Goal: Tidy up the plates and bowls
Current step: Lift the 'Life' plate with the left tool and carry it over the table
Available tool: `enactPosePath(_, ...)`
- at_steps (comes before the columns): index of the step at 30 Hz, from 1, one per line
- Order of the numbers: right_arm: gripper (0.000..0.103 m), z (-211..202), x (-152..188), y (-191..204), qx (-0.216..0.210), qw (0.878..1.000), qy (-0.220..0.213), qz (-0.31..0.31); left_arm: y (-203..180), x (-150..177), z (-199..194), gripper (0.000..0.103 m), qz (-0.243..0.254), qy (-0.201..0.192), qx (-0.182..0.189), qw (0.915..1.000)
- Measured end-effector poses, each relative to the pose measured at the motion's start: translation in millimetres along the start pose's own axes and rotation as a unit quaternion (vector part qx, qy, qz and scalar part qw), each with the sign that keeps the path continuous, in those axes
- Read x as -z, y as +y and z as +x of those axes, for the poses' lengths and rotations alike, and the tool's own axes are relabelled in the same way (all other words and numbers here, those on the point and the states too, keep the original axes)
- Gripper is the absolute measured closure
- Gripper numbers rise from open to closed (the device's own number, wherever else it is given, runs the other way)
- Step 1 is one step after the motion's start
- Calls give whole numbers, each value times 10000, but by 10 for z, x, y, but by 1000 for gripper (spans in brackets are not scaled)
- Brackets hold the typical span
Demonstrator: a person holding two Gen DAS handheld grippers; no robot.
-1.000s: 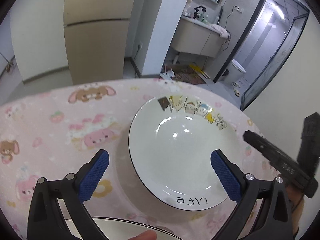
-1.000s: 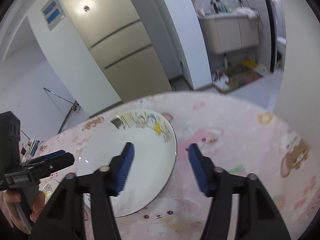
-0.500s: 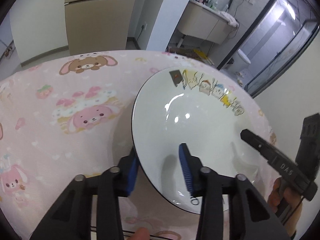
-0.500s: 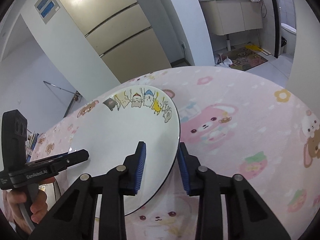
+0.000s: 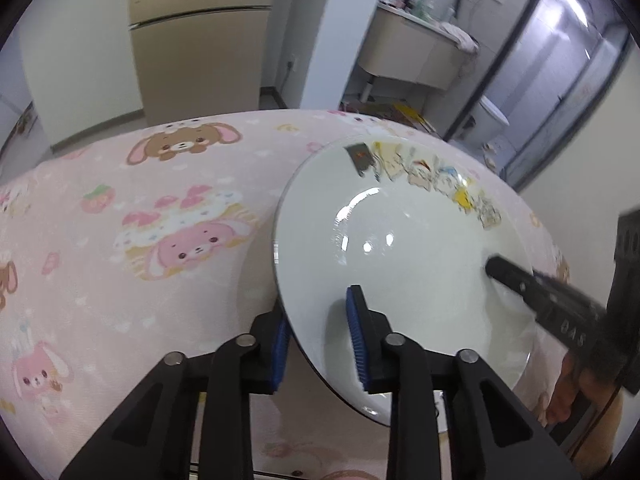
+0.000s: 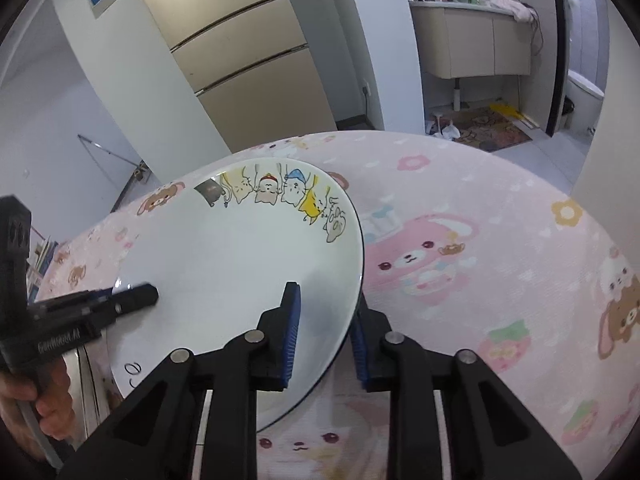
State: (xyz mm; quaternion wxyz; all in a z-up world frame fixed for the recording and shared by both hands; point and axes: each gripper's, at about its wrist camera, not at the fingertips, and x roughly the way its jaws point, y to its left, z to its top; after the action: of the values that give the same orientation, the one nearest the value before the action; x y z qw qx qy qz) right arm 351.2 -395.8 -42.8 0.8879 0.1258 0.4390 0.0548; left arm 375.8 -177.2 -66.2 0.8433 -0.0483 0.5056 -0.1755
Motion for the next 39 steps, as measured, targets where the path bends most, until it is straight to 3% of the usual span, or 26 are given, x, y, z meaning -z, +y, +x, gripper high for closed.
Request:
enactPosePath(2, 86, -18, 5, -28, -68, 9999, -32, 103, 39, -7, 8, 79, -66, -67, 30, 10000)
enactPosePath(8, 87, -178, -29, -17, -216, 9991, -325, 159, 54, -28, -215, 83, -102, -422, 154, 9989)
enactPosePath(20, 87, -863, -138, 408, -539, 9931, -1041, -6, 2, 76, -1246, 84, 50, -1338, 149, 9909)
enactPosePath(25, 87, -1136, -86, 718, -751, 9898, -1182, -270, 135, 296, -1730, 85, -162, -1658, 199, 9858)
enactPosePath(30, 87, -1346, 85, 1002, -968, 9855, -1288, -537, 217, 641, -2189, 85, -134, -2011, 2, 9795)
enactPosePath(39, 87, -1324, 462, 1343, -1443, 9792, -1197, -780, 439, 1209, -2569, 85, -373, -2249, -489, 9725)
